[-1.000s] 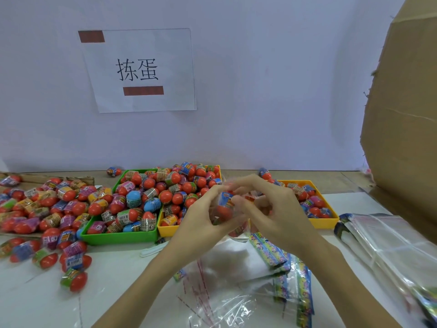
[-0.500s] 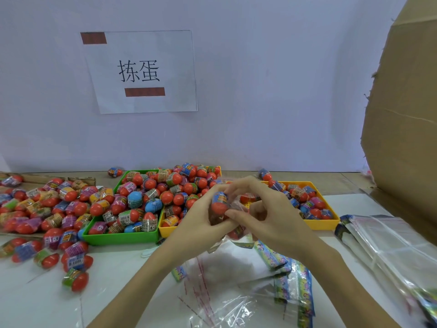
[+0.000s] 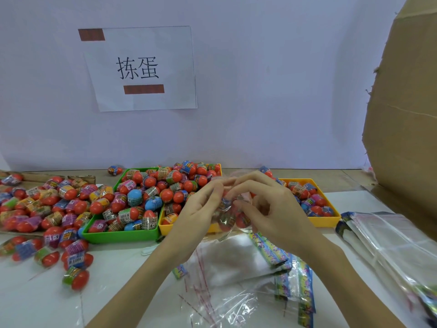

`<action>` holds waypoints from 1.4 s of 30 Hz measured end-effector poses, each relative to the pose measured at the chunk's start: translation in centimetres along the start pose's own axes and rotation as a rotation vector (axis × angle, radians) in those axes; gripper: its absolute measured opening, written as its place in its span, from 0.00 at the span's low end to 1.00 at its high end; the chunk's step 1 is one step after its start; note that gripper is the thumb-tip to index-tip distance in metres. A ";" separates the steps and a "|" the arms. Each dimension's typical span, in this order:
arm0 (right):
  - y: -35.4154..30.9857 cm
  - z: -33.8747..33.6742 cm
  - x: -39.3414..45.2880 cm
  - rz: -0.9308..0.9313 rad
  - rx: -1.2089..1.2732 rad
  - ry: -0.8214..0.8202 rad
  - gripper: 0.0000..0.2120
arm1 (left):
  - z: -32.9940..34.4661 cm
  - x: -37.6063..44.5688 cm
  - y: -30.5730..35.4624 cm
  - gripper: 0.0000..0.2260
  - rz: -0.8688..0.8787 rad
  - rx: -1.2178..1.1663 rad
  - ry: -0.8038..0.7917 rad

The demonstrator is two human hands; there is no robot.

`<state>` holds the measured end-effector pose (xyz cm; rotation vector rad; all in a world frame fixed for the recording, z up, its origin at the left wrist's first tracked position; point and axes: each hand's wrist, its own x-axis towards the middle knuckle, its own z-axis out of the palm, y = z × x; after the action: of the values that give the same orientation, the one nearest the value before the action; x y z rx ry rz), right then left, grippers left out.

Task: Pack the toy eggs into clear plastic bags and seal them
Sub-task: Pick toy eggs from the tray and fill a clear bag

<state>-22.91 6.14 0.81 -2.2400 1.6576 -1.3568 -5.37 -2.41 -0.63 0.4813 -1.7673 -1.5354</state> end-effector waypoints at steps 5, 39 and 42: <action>-0.3 0.3 -0.1 -0.040 -0.073 0.012 0.06 | 0.1 0.0 0.0 0.17 0.095 0.131 0.067; -0.1 -0.7 0.1 0.552 0.513 0.250 0.10 | 0.2 0.1 -0.2 0.11 0.010 -0.033 0.297; -0.1 -0.4 0.3 0.516 0.423 0.308 0.09 | 0.3 0.2 0.0 0.11 -0.051 -0.079 0.347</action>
<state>-23.09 6.14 1.25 -1.3128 1.6613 -1.7410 -5.75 -2.39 -0.59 0.7114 -1.4330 -1.4489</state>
